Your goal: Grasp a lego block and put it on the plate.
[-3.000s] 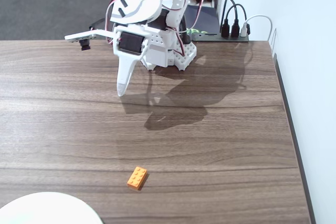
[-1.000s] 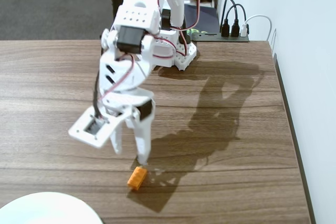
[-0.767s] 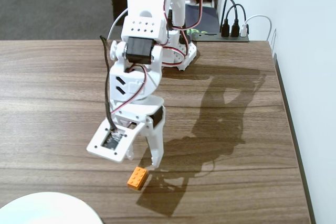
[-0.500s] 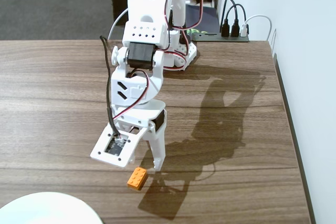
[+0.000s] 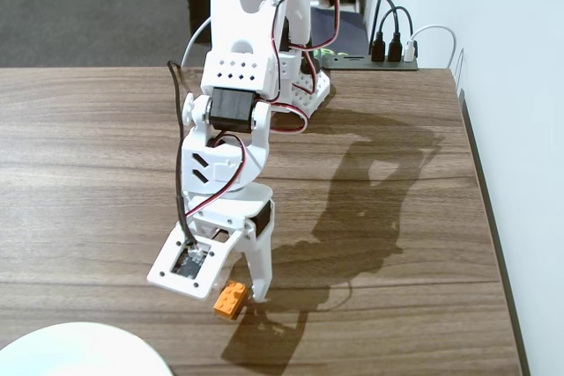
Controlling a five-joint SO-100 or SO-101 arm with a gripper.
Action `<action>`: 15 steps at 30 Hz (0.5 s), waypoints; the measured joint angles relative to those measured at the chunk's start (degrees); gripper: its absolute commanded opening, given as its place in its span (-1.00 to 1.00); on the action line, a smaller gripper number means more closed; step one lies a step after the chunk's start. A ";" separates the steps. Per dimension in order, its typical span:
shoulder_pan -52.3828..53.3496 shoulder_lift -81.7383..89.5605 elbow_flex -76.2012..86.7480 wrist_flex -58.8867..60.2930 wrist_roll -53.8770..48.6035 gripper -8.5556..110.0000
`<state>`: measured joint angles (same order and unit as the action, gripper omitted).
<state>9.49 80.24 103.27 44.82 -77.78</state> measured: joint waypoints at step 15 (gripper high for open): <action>0.00 -1.14 -1.14 -0.97 0.09 -0.74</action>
<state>9.49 79.10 102.13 43.86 -77.70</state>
